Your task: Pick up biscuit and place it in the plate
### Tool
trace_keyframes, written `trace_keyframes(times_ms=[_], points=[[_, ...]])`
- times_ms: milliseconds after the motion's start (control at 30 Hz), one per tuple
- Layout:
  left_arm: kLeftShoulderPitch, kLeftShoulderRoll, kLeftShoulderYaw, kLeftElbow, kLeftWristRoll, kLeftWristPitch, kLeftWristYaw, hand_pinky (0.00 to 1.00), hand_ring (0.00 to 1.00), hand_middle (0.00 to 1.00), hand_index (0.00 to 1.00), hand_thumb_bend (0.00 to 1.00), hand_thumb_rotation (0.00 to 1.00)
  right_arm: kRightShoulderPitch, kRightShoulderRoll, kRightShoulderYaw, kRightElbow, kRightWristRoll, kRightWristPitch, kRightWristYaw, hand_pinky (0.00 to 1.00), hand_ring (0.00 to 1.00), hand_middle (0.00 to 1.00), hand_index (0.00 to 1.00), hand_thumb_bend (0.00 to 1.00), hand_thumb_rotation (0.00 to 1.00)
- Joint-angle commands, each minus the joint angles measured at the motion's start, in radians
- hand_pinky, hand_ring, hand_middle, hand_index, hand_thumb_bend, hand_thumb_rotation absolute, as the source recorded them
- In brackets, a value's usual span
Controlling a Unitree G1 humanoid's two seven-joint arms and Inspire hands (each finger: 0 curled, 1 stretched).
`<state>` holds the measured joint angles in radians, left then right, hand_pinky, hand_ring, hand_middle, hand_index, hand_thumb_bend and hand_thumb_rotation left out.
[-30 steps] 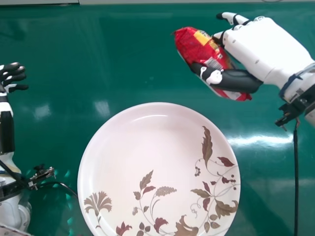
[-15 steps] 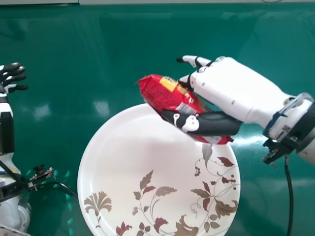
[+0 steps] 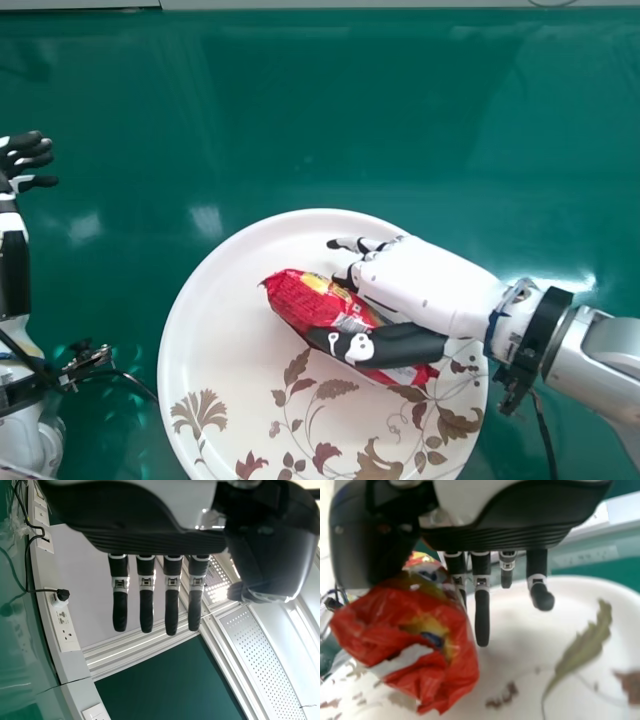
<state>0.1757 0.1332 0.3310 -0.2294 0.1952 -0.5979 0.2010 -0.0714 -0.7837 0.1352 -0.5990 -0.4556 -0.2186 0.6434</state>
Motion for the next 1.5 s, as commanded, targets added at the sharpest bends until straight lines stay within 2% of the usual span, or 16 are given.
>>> trace_keyframes(times_ms=[0,133,300,533,600,633,667,700,767,867,1000,1267,1467], points=[[0.019,-0.005,-0.001,-0.014,-0.001,0.001,-0.002,0.55,0.67,0.69,0.69,0.31,0.57,0.029,0.003,0.028,0.021,-0.002,-0.019,0.017,0.10,0.43,0.47,0.48,0.51,0.00],[0.012,-0.001,0.000,0.001,-0.004,-0.014,-0.003,0.55,0.67,0.69,0.69,0.32,0.58,0.031,0.000,0.041,0.032,-0.011,-0.018,0.023,0.08,0.42,0.47,0.48,0.51,0.00],[0.013,-0.006,-0.001,-0.004,0.002,-0.010,0.000,0.56,0.67,0.69,0.69,0.29,0.57,0.028,-0.001,0.047,0.040,-0.014,-0.020,0.022,0.09,0.42,0.46,0.49,0.51,0.00],[0.014,-0.008,-0.001,-0.004,0.001,-0.008,-0.001,0.55,0.68,0.69,0.69,0.33,0.59,0.026,0.006,0.035,0.062,-0.001,-0.058,-0.019,0.10,0.41,0.46,0.49,0.51,0.00],[0.011,-0.007,0.000,-0.001,0.003,-0.011,0.000,0.55,0.67,0.69,0.69,0.32,0.58,0.015,-0.009,0.032,0.060,0.018,-0.056,0.005,0.14,0.41,0.46,0.50,0.51,0.00],[0.011,-0.006,0.000,0.000,0.003,-0.012,0.000,0.56,0.67,0.69,0.69,0.31,0.57,0.006,-0.020,0.032,0.061,0.026,-0.060,0.019,0.21,0.40,0.47,0.52,0.51,0.00],[0.010,-0.006,0.000,0.001,0.000,-0.012,-0.001,0.56,0.68,0.69,0.69,0.30,0.57,-0.001,-0.031,0.031,0.060,0.031,-0.063,0.031,0.27,0.43,0.47,0.52,0.51,0.00],[0.010,-0.005,-0.001,0.003,-0.002,-0.014,-0.002,0.56,0.68,0.69,0.69,0.31,0.57,-0.006,-0.038,0.029,0.060,0.034,-0.068,0.037,0.35,0.50,0.57,0.63,0.63,0.18],[0.009,-0.004,-0.001,0.004,-0.004,-0.014,-0.003,0.56,0.68,0.70,0.69,0.33,0.58,-0.009,-0.045,0.021,0.057,0.032,-0.071,0.040,0.50,0.68,0.78,0.82,0.86,0.46],[0.007,-0.003,-0.001,0.007,-0.006,-0.016,-0.004,0.56,0.68,0.70,0.70,0.33,0.59,-0.014,-0.054,0.011,0.055,0.024,-0.072,0.044,0.64,0.83,0.95,0.94,0.98,0.59],[0.009,-0.009,-0.003,-0.003,-0.005,0.001,-0.003,0.56,0.68,0.70,0.70,0.35,0.60,-0.016,-0.054,0.000,0.060,0.026,-0.073,0.041,0.68,0.87,1.00,1.00,1.00,0.62],[-0.003,-0.004,-0.005,0.012,-0.002,-0.010,-0.003,0.56,0.68,0.70,0.70,0.36,0.62,-0.023,-0.052,-0.021,0.063,-0.002,-0.079,0.026,0.74,0.92,1.00,1.00,1.00,0.67],[-0.007,-0.002,-0.006,0.019,0.000,-0.017,-0.003,0.56,0.68,0.70,0.70,0.34,0.62,-0.033,-0.049,-0.085,0.041,0.007,-0.039,0.019,0.75,0.92,1.00,1.00,1.00,0.69]])
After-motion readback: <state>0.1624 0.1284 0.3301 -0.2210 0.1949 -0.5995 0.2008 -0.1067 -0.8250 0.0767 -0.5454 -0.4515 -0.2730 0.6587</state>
